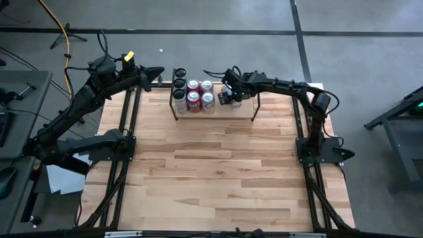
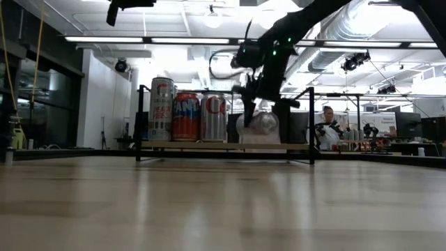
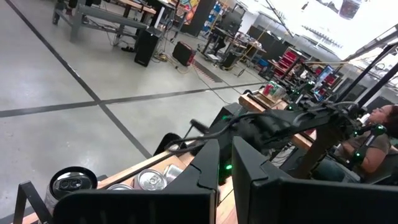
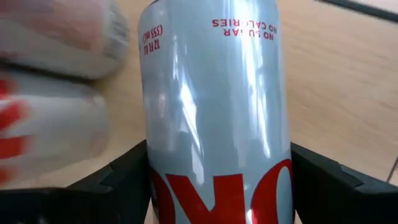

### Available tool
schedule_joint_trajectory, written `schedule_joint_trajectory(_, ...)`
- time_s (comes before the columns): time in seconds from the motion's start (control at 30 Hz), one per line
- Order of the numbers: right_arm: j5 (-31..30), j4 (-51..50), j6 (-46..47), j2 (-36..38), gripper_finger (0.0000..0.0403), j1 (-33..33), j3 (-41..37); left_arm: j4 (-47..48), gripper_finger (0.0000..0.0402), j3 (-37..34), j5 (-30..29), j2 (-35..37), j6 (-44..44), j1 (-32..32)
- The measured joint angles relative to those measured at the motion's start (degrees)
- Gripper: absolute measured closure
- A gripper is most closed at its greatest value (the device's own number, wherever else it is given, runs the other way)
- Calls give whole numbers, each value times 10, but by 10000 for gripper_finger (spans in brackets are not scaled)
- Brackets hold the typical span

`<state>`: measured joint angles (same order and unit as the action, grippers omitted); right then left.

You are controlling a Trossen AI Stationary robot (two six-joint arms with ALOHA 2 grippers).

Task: Place canned beverage on shelf
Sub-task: Put the silver soda can aligned with the other silver soda can on the shelf

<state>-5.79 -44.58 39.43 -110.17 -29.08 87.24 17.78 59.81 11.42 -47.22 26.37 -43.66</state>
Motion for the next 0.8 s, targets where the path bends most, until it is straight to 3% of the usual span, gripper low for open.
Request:
schedule_joint_trajectory(0.27, 1, 11, -8, 66, 116, 9, 27, 0, 401, 0, 0, 0, -1, 0)
schedule_joint_trajectory(0.43, -1, -29, -84, 92, 116, 30, 93, 16, 401, 0, 0, 0, -24, 0)
schedule_joint_trajectory(0.63, 30, -175, -218, 102, 116, 111, 172, 50, 401, 0, 49, 0, -59, 26)
schedule_joint_trajectory(0.8, 33, -235, -277, 102, 116, 196, 180, 46, 371, 0, 70, -7, -102, 97)
